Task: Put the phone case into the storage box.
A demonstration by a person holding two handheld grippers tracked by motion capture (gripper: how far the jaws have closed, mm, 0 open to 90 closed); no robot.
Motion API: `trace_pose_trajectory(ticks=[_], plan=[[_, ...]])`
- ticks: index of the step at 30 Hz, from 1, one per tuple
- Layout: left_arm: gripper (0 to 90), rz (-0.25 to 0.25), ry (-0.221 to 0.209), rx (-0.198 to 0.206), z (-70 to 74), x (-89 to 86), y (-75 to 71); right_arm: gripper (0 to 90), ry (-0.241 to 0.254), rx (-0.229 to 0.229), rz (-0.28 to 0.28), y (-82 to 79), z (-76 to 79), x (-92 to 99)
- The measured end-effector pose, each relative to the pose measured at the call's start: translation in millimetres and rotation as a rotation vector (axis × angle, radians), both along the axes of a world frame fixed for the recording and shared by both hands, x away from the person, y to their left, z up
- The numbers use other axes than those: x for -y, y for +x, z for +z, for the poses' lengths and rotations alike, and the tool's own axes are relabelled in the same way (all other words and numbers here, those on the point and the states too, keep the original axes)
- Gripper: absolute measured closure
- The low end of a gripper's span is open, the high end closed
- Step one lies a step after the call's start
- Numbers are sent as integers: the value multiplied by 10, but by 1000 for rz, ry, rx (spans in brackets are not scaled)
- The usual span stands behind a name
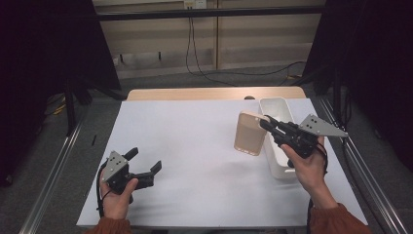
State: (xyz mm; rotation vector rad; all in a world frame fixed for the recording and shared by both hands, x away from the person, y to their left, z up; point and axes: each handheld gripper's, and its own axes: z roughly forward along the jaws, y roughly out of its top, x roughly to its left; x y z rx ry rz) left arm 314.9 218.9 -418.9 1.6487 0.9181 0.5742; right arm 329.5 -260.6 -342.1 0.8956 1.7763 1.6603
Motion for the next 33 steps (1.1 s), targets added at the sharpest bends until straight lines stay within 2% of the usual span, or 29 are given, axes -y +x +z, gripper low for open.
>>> trace_pose_trajectory(ticks=[4, 6, 9, 11, 13, 19, 33], plan=[[34, 12, -2, -1, -50, -38, 5, 808, 9, 4, -1, 24, 16, 34], [42, 10, -18, -6, -59, -58, 6, 808, 9, 8, -4, 34, 31, 42], [42, 34, -17, 14, -42, -77, -8, 808, 11, 12, -8, 56, 54, 62], [39, 37, -27, 19, -38, -76, -23, 808, 18, 11, -8, 77, 64, 77], [39, 40, -19, 22, -42, -54, -31, 808, 23, 12, -11, 99, 69, 87], [39, 4, 7, 6, -70, -31, -25, 808, 24, 12, -16, 146, 94, 120], [38, 12, 7, 10, -62, -38, -20, 809, 19, 32, -14, 263, 299, 261]])
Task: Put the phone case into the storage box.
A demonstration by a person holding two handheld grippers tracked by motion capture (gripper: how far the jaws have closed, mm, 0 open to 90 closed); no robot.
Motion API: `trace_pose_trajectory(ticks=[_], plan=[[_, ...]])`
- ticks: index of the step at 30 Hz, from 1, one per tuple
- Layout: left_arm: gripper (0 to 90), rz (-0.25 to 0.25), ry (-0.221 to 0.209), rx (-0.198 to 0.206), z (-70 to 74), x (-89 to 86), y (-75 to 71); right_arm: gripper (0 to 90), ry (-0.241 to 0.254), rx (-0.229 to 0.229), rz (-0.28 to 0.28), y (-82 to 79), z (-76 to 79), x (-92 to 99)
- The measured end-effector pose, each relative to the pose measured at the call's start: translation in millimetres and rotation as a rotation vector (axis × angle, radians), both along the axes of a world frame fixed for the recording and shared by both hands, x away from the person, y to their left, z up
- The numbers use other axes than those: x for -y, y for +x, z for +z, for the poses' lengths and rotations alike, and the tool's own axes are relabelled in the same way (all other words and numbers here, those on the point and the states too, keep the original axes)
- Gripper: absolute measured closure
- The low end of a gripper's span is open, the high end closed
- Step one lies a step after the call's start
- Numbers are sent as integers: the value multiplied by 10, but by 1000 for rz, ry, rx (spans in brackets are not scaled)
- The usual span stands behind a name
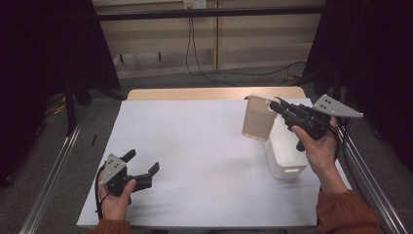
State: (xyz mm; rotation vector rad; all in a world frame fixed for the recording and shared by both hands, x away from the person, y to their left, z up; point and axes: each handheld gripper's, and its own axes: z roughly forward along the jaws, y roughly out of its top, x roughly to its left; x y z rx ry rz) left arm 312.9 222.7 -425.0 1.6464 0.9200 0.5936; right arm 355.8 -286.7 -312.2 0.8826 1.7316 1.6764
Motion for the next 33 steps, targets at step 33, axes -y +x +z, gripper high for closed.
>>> trace_pose_trajectory(ticks=[33], plan=[[37, -4, 6, -8, 0, 17, 13, 810, 2, 37, -42, 386, 128, 579]])
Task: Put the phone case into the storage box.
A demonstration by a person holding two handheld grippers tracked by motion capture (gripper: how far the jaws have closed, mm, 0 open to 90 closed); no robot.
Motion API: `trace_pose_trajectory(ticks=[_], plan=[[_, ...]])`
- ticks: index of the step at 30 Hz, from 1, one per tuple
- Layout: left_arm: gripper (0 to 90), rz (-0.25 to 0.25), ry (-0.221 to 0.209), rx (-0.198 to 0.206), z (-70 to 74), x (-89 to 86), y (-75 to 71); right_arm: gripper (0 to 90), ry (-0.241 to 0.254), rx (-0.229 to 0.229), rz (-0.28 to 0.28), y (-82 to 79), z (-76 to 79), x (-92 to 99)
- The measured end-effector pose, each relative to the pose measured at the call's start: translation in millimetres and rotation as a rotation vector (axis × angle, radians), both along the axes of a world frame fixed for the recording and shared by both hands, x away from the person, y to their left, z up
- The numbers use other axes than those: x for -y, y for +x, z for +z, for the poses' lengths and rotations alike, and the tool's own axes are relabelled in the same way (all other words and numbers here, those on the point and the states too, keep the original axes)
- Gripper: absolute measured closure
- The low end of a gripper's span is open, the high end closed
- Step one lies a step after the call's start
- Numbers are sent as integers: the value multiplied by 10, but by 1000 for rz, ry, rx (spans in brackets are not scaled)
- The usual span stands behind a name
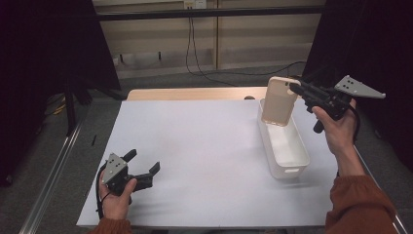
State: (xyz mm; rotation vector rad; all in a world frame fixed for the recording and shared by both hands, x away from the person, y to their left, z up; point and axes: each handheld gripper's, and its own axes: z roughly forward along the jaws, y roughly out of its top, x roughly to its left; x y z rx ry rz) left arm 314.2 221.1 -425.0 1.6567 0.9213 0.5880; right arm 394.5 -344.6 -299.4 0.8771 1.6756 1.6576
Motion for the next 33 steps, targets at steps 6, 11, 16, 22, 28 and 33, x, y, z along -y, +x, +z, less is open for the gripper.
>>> trace_pose_trajectory(ticks=[6, 11, 16, 22, 28, 33], plan=[[38, -5, 4, -4, 1, 1, 4, 811, -30, -2, -26, 100, 37, 65], [37, -7, 5, -7, -2, 3, 5, 811, -36, -6, -37, 208, 13, 117], [37, -3, 13, -5, 1, 3, 4, 810, -35, -24, -57, 333, -60, 161], [37, -4, 9, -8, -10, 2, 13, 810, -16, -38, -80, 437, -160, 203], [37, -4, 12, -10, -11, 0, 18, 811, -17, -48, -86, 535, -255, 210], [39, -6, 16, -10, -16, 11, 34, 811, -25, -66, -101, 633, -361, 204]])
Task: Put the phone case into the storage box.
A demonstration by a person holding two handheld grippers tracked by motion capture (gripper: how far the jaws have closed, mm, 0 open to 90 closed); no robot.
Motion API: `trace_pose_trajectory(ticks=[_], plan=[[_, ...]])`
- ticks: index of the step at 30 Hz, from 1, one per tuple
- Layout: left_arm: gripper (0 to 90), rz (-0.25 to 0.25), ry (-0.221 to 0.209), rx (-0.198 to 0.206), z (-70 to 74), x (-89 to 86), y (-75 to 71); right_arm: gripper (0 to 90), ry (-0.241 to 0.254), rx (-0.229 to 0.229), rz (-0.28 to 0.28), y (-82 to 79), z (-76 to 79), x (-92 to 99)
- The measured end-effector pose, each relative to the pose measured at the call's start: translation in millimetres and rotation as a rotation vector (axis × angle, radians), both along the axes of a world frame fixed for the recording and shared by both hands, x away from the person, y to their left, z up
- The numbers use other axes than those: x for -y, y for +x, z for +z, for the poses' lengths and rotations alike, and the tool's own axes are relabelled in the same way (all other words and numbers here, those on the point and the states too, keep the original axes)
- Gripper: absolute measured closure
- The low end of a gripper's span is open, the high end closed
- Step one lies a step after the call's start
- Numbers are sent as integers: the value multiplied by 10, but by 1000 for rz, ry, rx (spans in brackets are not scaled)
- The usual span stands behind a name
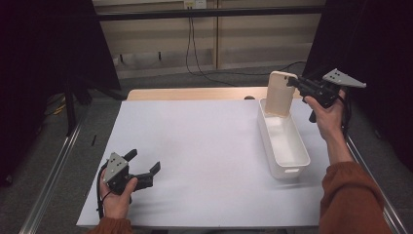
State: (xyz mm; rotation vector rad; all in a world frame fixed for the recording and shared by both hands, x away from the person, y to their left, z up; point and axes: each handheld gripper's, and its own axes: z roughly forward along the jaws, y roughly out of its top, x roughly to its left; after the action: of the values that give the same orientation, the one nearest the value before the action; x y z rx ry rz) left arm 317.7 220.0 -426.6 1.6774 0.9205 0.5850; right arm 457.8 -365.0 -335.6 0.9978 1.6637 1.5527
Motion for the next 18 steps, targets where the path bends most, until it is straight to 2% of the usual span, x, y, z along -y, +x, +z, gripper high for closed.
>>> trace_pose_trajectory(ticks=[9, 18], plan=[[39, -4, 6, -1, -8, 16, 8, 811, 8, -10, -17, 135, -157, -12], [39, -4, 5, -6, -12, 21, 11, 810, -6, -19, -29, 207, -279, 1]])
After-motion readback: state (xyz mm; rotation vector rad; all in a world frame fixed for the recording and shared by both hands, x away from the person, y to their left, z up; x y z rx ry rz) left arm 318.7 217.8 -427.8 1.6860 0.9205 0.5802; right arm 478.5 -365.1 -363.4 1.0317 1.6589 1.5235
